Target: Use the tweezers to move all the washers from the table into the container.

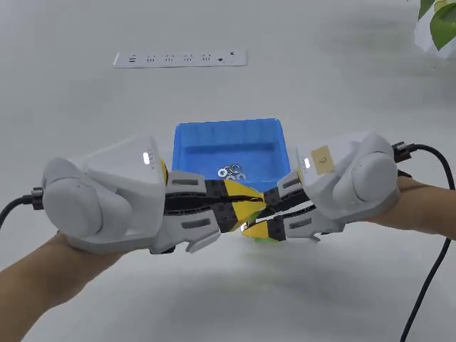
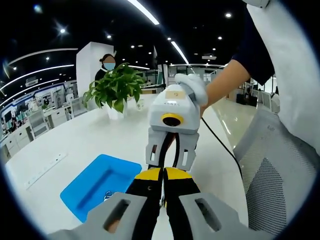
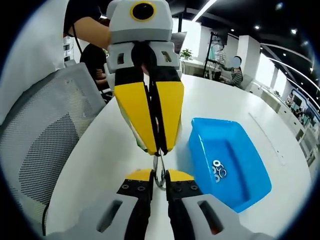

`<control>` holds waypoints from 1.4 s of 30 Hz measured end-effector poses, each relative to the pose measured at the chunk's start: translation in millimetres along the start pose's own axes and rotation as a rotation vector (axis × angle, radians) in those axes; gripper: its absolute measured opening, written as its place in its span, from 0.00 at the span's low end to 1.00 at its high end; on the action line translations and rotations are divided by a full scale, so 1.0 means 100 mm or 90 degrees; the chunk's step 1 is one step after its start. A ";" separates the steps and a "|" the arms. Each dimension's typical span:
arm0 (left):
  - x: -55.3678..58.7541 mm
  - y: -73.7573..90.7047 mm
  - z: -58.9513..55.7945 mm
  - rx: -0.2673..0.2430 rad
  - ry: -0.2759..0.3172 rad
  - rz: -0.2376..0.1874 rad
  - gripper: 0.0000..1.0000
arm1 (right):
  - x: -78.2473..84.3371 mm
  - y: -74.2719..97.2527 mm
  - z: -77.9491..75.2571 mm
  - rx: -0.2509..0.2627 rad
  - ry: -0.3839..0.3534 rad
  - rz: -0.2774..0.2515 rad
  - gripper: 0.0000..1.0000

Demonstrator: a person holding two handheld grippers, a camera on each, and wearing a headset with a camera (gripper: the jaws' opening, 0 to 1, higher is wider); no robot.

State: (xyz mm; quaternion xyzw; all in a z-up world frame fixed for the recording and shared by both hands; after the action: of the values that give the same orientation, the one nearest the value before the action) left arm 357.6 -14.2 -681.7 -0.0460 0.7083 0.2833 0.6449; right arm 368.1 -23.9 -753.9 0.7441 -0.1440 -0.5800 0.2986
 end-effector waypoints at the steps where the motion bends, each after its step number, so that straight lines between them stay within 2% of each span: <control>1: 0.00 0.00 0.00 0.000 0.000 0.000 0.04 | 0.00 0.00 0.00 0.002 0.005 0.001 0.11; 10: 0.01 0.02 -0.01 0.000 -0.004 0.003 0.04 | -0.01 -0.01 0.03 0.020 0.041 0.023 0.12; 14: 0.01 0.02 0.01 -0.004 0.001 0.004 0.04 | 0.01 -0.04 0.09 0.009 0.049 0.035 0.23; 15: 0.00 0.02 0.02 -0.004 0.002 0.005 0.04 | 0.02 -0.06 0.10 0.013 0.060 0.042 0.24; 17: 0.00 0.01 0.01 -0.002 0.000 0.007 0.04 | 0.02 -0.06 0.08 0.016 0.053 0.039 0.24; 20: 0.00 0.01 0.01 -0.003 0.001 0.011 0.04 | 0.01 -0.04 0.05 0.020 0.026 0.024 0.23; 23: -0.01 0.01 0.03 -0.006 0.003 0.020 0.04 | 0.01 -0.04 0.03 0.021 0.019 0.019 0.22; 28: -0.01 -0.01 0.06 -0.006 0.013 0.026 0.04 | -0.01 -0.02 -0.04 0.033 0.001 0.003 0.15; 32: -0.01 -0.03 0.09 -0.006 0.025 0.026 0.04 | 0.00 -0.03 -0.05 0.029 -0.001 0.004 0.12; 42: -0.02 -0.04 0.07 -0.001 0.037 0.027 0.05 | 0.00 -0.03 -0.04 0.027 -0.018 0.010 0.10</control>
State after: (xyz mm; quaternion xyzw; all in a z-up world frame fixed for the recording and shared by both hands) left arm 365.6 -15.1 -681.8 -0.0402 0.7274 0.2960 0.6178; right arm 371.9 -20.8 -755.1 0.7408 -0.1660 -0.5850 0.2853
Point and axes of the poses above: the centre of the closed fingertips' face, and the gripper's own axes: y roughly backward along the fingers, z roughly to its left, x roughly out of its underside, the point moved 3 cm from there along y, roughly backward along the fingers, and after that the axes turned 4 degrees about y, right-handed, at the moved point
